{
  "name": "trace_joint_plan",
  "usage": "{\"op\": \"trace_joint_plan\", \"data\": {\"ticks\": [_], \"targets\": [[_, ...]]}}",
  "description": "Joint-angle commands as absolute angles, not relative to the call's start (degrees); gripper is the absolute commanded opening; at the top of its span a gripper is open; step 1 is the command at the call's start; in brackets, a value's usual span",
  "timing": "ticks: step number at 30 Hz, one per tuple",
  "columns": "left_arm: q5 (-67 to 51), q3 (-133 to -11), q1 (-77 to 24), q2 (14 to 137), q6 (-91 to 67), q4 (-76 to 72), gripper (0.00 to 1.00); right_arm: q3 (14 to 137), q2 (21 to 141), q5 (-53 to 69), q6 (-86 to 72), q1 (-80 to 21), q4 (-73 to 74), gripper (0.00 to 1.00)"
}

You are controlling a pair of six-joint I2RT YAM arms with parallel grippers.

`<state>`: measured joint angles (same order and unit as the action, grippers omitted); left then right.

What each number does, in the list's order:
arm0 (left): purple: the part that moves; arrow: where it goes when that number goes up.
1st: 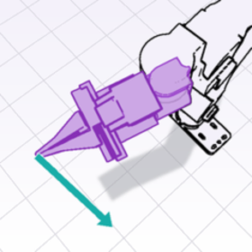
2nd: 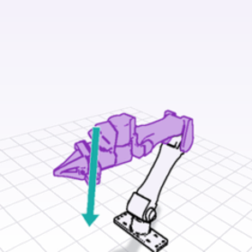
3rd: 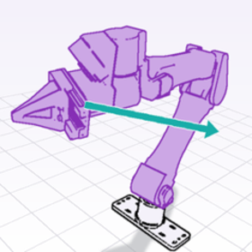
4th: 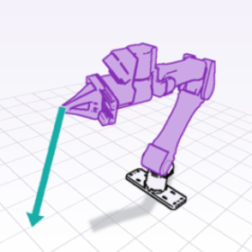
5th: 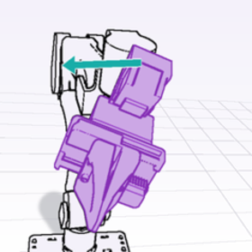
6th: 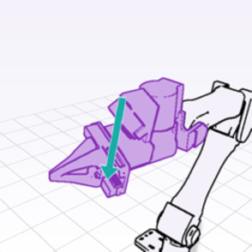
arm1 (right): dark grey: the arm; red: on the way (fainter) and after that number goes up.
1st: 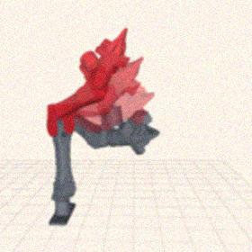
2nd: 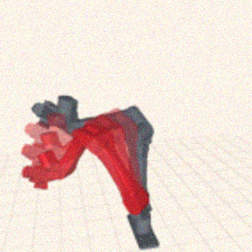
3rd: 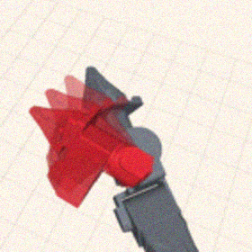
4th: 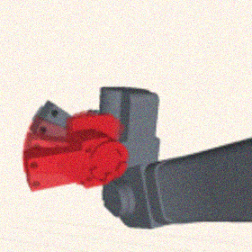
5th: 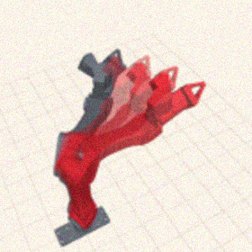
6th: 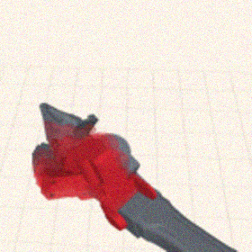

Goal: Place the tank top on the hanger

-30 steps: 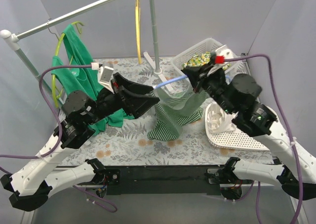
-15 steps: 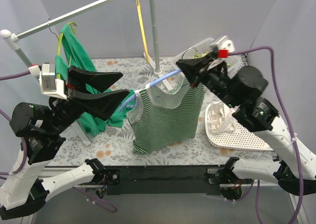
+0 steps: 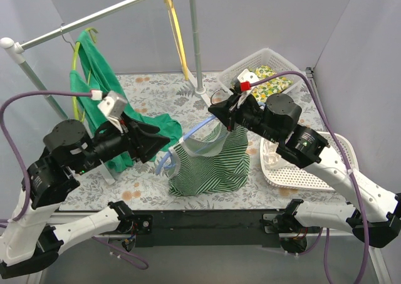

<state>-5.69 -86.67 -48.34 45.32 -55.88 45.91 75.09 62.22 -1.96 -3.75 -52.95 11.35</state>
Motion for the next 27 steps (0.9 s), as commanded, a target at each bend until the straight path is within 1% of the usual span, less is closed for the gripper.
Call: {"op": "trace_joint_plan", "data": {"ticks": [1,4,9,16,25,27], "targets": [[-8.9,-83.6,-48.1,48.3,-55.6,54.9,0.52,75.3,61.5,1.4,-4.8,-53.2,4.7,0.01],[-9.6,-81.7,-48.1,49.0,-55.8,54.3,0.55,74.6,62.3,1.9,-5.1,-53.2,4.5,0.01],[-9.0,-80.1,-48.1,50.0,-55.5,54.1,0.55,73.7,63.6,2.6,-5.5,-53.2,4.5,0.01],[-8.4,-78.6,-48.1,52.1,-54.7,55.8,0.42,74.2,65.2,1.9,-5.4,-53.2,4.7,0.01],[-5.2,-75.5,-48.1,52.4,-53.9,57.1,0.37,74.6,67.2,1.4,-4.4,-53.2,5.3,0.01],[-4.9,-74.5,-48.1,52.3,-53.8,57.0,0.32,75.1,67.6,1.7,-4.3,-53.2,5.5,0.01]]}}
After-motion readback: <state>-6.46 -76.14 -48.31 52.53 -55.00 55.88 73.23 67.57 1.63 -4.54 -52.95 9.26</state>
